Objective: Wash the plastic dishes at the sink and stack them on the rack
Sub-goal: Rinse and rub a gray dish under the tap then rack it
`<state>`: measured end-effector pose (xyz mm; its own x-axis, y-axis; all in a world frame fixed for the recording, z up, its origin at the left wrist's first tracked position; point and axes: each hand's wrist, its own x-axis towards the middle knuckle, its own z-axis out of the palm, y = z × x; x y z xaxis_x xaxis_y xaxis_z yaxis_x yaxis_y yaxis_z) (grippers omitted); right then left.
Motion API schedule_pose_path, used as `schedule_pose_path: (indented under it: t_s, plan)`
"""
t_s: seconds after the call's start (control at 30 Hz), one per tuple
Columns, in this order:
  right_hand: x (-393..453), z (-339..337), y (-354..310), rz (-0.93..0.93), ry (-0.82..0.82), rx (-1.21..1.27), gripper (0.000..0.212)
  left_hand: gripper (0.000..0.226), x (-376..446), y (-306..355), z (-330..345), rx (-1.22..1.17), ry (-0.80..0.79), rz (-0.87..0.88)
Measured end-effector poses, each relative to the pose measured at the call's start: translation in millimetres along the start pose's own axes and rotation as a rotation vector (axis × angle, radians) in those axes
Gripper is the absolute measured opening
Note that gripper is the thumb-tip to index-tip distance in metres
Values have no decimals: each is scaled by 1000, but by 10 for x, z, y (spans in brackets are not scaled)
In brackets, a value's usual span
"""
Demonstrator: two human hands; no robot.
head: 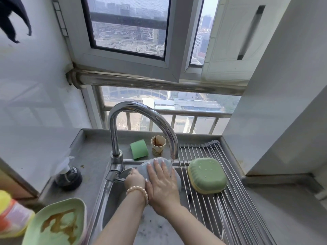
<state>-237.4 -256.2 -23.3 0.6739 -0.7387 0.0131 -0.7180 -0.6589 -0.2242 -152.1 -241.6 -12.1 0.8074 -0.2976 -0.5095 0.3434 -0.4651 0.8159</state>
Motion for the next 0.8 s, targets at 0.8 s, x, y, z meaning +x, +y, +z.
schedule_pose_path:
  t_s: [0.8]
  plan:
    - [394,13,753,880,-21,1007,39,57,-258,-199,270,980,-95,604]
